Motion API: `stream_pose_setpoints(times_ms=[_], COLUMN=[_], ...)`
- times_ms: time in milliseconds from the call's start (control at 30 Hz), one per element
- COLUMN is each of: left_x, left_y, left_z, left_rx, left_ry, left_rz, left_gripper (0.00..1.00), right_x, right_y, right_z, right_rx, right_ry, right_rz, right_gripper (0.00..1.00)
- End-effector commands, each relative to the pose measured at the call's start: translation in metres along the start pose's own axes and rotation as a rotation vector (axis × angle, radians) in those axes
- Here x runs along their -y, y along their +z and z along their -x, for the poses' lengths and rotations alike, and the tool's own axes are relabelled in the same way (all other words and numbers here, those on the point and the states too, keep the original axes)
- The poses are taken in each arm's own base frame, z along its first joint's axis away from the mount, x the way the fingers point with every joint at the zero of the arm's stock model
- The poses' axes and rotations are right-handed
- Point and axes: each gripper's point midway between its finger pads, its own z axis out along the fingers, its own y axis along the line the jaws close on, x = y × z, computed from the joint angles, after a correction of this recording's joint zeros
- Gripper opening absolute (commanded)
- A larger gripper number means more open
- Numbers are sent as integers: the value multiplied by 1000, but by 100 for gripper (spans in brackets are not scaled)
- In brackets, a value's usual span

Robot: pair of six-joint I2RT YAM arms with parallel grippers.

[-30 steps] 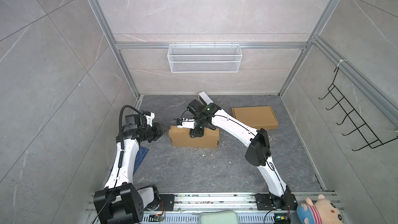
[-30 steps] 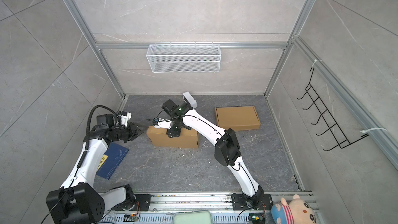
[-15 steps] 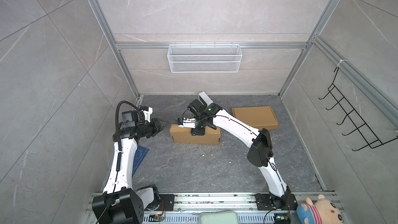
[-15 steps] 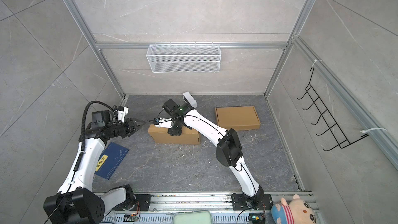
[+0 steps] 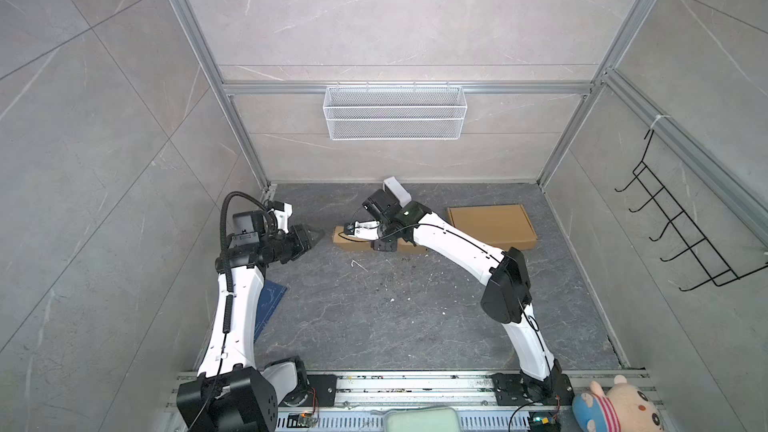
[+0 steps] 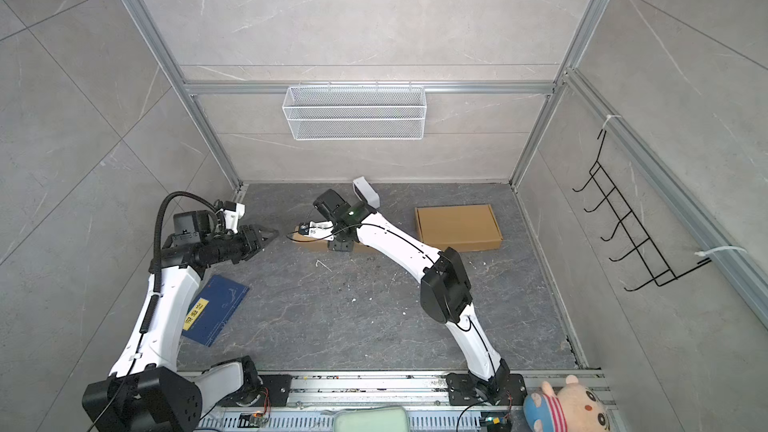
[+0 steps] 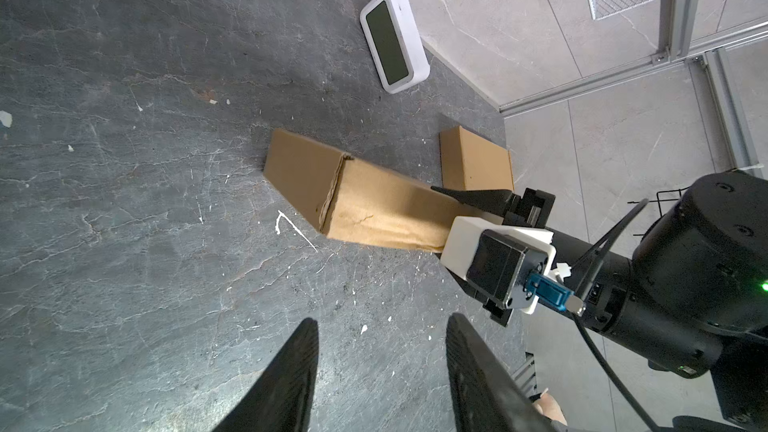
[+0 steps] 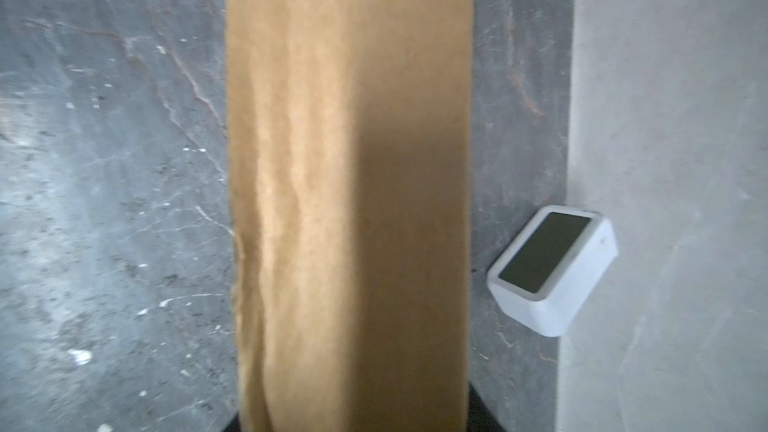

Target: Fold the paper box

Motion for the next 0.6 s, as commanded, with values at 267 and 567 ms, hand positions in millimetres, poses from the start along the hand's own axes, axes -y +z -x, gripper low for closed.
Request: stream_pose_setpoints(times_ms=[267, 567], left_x=[-9, -25], left_y=[-3, 3], left_z=[13, 9], left_rx=[85, 126], left_ry=[-4, -9], left_rz=[48, 93], left_gripper=[57, 65], right_x=[17, -38], right_y=[-2, -8], right_z=[-23, -53], right_rx=[3, 1], right_ry=[-83, 8], right_rz=[-358, -182], right_gripper=[60, 70])
